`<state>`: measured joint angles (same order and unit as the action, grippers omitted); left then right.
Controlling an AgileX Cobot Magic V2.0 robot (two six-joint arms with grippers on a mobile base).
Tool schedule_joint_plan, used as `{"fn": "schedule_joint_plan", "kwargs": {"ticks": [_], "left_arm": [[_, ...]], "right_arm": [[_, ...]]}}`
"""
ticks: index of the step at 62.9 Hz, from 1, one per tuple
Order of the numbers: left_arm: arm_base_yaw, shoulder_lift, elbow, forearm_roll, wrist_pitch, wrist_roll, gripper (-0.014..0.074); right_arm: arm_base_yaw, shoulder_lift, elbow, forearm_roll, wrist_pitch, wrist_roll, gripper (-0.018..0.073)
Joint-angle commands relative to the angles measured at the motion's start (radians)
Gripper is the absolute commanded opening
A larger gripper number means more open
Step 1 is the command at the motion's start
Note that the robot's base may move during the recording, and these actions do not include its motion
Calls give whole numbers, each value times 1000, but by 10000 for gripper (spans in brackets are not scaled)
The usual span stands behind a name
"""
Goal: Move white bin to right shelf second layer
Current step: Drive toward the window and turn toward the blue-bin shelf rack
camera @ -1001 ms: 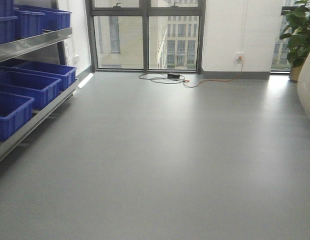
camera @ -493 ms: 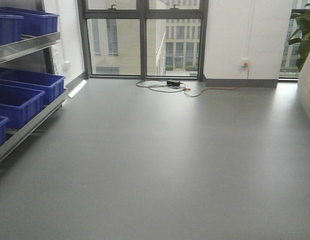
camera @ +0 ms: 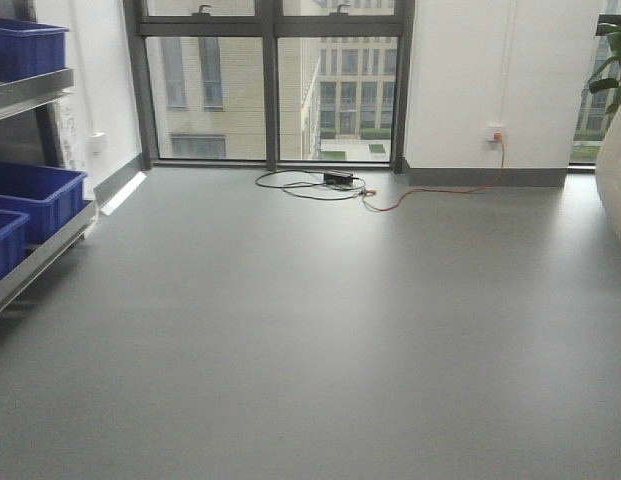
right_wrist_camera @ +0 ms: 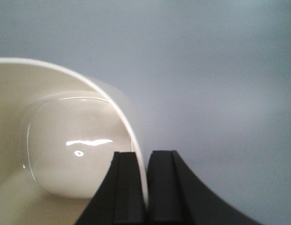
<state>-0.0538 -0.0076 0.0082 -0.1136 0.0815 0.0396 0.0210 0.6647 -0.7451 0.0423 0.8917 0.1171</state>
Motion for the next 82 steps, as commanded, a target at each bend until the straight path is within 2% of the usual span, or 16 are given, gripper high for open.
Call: {"fn": "schedule_joint_plan", "kwargs": {"ticks": [1,82], "left_arm": [[-8,-13,28,-1,-87,-5,85],[-8,-13,28,-1,-87,-5,85]], "right_arm": [[-4,1,-29,3,-72,-5,77],[-4,14,-29,3,-72,-5,77]]}}
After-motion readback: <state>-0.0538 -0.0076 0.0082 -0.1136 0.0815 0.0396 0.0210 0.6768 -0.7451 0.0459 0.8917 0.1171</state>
